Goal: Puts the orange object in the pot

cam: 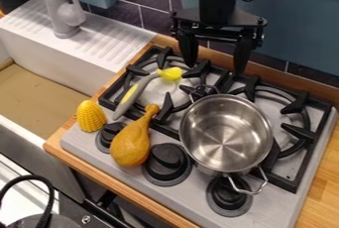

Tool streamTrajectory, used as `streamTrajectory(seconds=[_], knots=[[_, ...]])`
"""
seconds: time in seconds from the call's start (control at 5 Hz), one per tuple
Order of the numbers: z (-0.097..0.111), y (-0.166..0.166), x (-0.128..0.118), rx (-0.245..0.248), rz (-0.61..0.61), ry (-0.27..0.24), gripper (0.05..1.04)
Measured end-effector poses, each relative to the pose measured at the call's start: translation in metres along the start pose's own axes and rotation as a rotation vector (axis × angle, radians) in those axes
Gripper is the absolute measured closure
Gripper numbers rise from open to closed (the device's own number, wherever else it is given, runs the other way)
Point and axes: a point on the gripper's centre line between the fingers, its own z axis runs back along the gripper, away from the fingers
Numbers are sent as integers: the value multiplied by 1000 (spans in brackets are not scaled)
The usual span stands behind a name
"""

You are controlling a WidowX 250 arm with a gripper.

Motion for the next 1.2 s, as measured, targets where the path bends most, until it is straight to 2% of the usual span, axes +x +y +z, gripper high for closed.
streamTrajectory(seconds=[0.2,0.4,0.6,0.8,1.2], knots=[[-7,1,-3,6,-1,24,83],[-7,12,5,6,-11,-2,83],[-3,26,17,-17,-64,-22,83],[0,43,18,-23,-115,0,83],[3,77,4,-3,-281,63,83]])
